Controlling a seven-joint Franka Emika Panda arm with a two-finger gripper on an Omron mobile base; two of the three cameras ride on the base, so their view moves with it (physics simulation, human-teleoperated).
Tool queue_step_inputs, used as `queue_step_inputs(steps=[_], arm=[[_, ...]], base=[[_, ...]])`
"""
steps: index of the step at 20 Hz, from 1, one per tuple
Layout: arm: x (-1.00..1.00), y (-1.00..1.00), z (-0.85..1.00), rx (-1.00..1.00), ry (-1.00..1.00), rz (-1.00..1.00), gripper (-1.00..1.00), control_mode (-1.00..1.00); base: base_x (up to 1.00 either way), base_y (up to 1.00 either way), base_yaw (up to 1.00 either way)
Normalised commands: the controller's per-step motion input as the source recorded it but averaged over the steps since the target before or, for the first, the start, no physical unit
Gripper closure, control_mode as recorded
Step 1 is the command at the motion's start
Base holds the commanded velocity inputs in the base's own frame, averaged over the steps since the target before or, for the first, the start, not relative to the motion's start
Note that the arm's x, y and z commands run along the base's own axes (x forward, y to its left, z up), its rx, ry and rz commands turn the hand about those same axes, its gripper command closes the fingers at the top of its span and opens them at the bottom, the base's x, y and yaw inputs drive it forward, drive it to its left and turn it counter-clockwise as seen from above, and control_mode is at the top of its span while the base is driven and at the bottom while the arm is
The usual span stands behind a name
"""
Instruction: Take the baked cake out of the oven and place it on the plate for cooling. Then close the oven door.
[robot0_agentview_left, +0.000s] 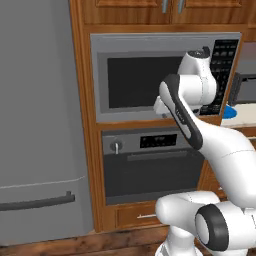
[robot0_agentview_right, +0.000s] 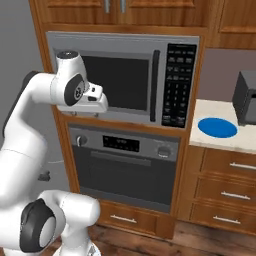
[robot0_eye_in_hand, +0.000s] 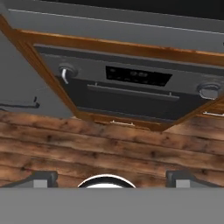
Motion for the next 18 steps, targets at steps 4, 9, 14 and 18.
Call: queue_step_inputs(steps=[4,9,14,18], arm=[[0.00,0.00,0.00,0.00,0.00,0.00,-1.00,1.00],[0.00,0.00,0.00,0.00,0.00,0.00,-1.00,1.00],[0.00,0.00,0.00,0.00,0.00,0.00,-1.00,1.00],[0.00,0.00,0.00,0.00,0.00,0.00,-1.00,1.00]], base=[[-0.12,-0.69,0.44],[0.00,-0.66,0.51],[0.00,-0.78,0.49],[-0.04,-0.96,0.46]])
